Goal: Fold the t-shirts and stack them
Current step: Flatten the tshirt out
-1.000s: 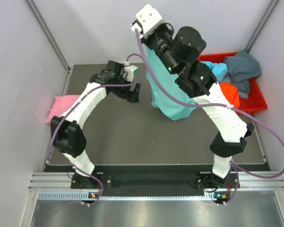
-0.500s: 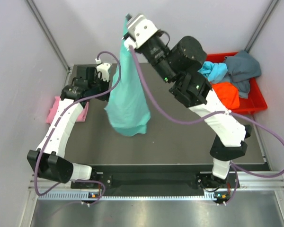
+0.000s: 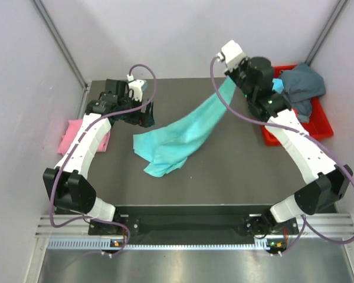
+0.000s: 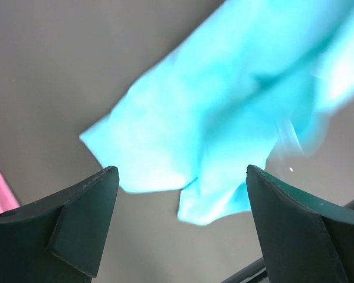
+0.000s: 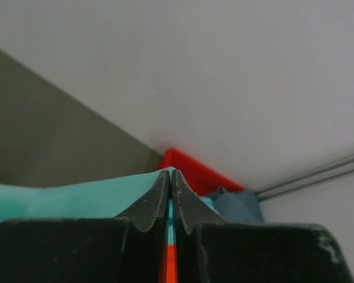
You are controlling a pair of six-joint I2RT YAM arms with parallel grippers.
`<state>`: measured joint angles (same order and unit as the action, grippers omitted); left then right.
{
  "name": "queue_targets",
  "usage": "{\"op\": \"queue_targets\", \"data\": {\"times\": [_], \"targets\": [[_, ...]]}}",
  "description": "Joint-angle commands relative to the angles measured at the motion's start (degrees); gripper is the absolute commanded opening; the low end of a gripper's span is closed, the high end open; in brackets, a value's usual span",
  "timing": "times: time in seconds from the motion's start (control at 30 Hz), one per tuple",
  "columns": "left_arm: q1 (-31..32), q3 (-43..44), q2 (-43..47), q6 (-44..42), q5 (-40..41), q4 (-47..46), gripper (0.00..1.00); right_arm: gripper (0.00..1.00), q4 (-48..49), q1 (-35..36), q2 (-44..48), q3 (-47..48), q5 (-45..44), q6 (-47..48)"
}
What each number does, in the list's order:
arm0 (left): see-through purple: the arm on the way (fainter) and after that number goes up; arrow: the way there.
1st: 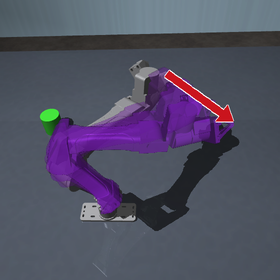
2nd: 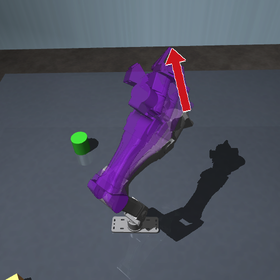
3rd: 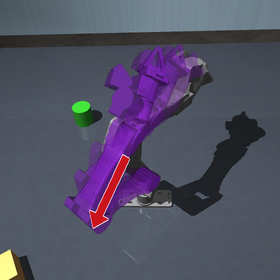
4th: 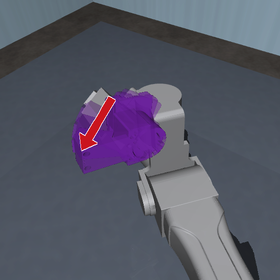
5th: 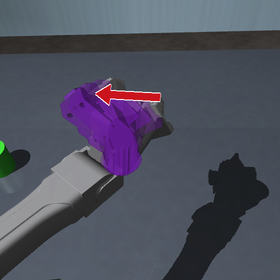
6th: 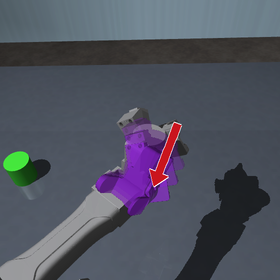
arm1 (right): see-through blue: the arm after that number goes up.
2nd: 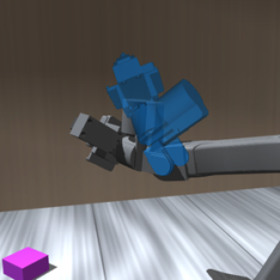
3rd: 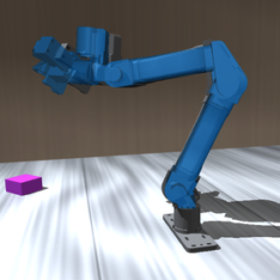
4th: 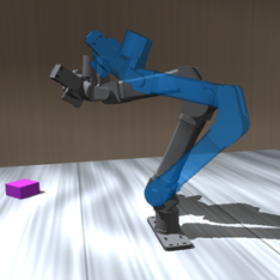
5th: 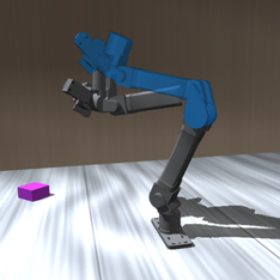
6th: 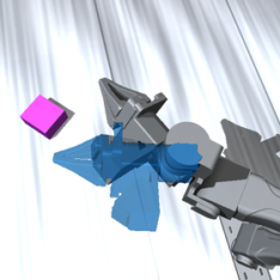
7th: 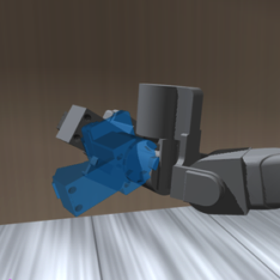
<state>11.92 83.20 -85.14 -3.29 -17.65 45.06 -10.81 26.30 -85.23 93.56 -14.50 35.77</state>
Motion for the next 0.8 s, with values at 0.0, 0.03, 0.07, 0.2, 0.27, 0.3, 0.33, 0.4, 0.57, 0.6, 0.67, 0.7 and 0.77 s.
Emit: {"op": "queue_targets", "data": {"times": [0.0, 0.03, 0.07, 0.2, 0.27, 0.3, 0.33, 0.4, 0.57, 0.6, 0.67, 0.7, 0.77], "targets": [[-0.1, 2.2, -0.5, 0.6, -3.6, -1.5, 0.93, 0.00, 0.9, -1.7, 3.2, -8.5, 3.2, -2.4], [-0.1, 2.1, -0.9, 0.7, -4.7, -1.4, 0.93, 0.00, 0.4, -2.0, 2.9, -9.6, 3.2, -3.3], [-0.1, 1.7, -1.2, 1.0, -5.8, -1.2, 0.93, 0.00, 0.3, -2.1, 2.0, -10.9, 3.2, -3.9], [0.4, -1.5, -1.9, 0.7, -6.6, 0.0, 0.93, 0.00, -0.7, -2.0, -0.5, -10.0, 4.2, -4.7], [0.5, -3.6, -2.2, 0.9, -6.2, 1.2, 0.93, 0.00, -1.1, -2.0, -2.2, -7.9, 4.1, -5.4], [0.4, -4.1, -2.7, 1.1, -5.3, 2.2, 0.92, 0.00, -1.3, -2.0, -2.7, -7.3, 4.1, -6.0], [0.4, -4.5, -3.9, 1.4, -4.5, 3.4, 0.92, 0.00, -1.4, -2.0, -2.9, -6.7, 4.3, -6.1], [0.2, -6.1, -5.2, 2.8, -4.1, 7.0, 0.92, 0.00, -1.7, -1.9, -3.8, -5.2, 4.9, -7.1], [-0.2, -13.5, -6.2, 4.9, -4.4, 3.3, 0.91, 0.00, -2.0, -1.6, -4.1, -3.9, 5.5, -7.6], [-0.2, -13.8, -7.7, 5.0, -4.1, 3.1, 0.91, 0.00, -2.1, -1.6, -4.2, -3.8, 5.8, -7.9], [-0.2, -13.2, -10.0, 4.3, -2.3, 3.2, 0.91, 0.00, -2.2, -1.6, -3.9, -4.0, 6.2, -8.1], [-0.1, -12.2, -11.4, 4.1, -1.5, 5.0, 0.89, 0.00, -2.2, -1.6, -3.8, -4.1, 6.5, -8.3], [-0.1, -9.3, -15.6, 4.1, 1.0, 5.7, 0.88, 0.00, -2.4, -1.5, -3.5, -4.3, 6.8, -8.6]]}}
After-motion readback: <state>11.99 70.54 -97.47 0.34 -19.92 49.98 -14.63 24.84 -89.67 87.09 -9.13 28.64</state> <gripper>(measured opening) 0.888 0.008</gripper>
